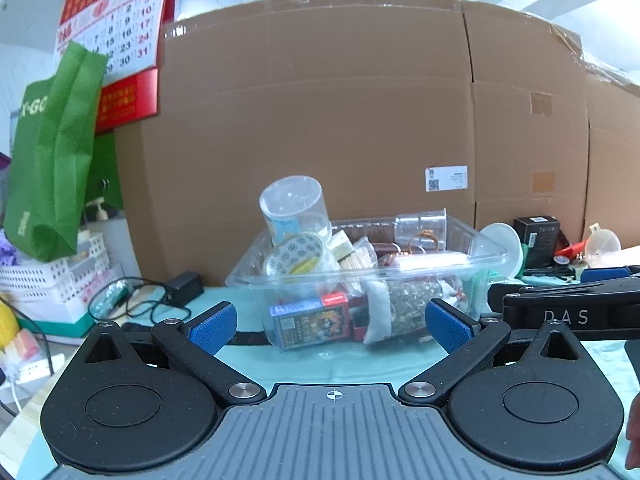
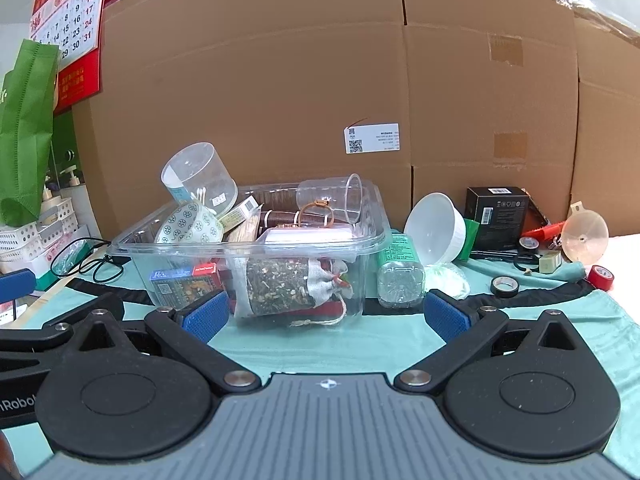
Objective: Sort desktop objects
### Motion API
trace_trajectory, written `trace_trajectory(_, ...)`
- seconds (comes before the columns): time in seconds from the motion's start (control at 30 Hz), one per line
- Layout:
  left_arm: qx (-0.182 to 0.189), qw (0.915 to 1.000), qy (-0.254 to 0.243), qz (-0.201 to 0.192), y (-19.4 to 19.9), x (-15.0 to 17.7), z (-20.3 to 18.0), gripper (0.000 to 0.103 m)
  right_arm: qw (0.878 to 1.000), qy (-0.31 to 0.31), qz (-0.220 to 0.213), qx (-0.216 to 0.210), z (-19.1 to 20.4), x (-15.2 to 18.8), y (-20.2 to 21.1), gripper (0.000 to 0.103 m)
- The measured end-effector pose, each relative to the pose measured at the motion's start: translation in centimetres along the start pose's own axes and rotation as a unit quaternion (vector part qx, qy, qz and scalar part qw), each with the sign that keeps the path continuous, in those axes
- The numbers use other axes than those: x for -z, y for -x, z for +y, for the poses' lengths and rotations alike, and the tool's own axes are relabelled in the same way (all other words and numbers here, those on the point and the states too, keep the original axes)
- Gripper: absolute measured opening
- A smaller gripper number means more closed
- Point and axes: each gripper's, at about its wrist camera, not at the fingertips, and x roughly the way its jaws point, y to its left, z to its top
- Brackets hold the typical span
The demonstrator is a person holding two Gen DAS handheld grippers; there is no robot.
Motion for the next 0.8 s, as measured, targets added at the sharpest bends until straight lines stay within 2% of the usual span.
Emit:
trace_trajectory(0.27,-0.005,0.9999,-0.003,-0.012,0.26,0.10,0.00,0.103,1.000,0.002,-0.003,0.003,0.00,-0.10,0.09,0.103)
trace_trajectory(0.67,0.014,0.9998,0.015,-0.002,0.04,0.28,0.43,0.103,1.000,0.004,-0.001,0.003,0.05,0.00,0.12,0.103)
trace_trajectory(0.8,0.015,0.9997,0.013,-0.012,0.30,0.52,0.35,0.103,1.000,0.005,0.003,0.003,0.02,0.08,-0.01,0.103)
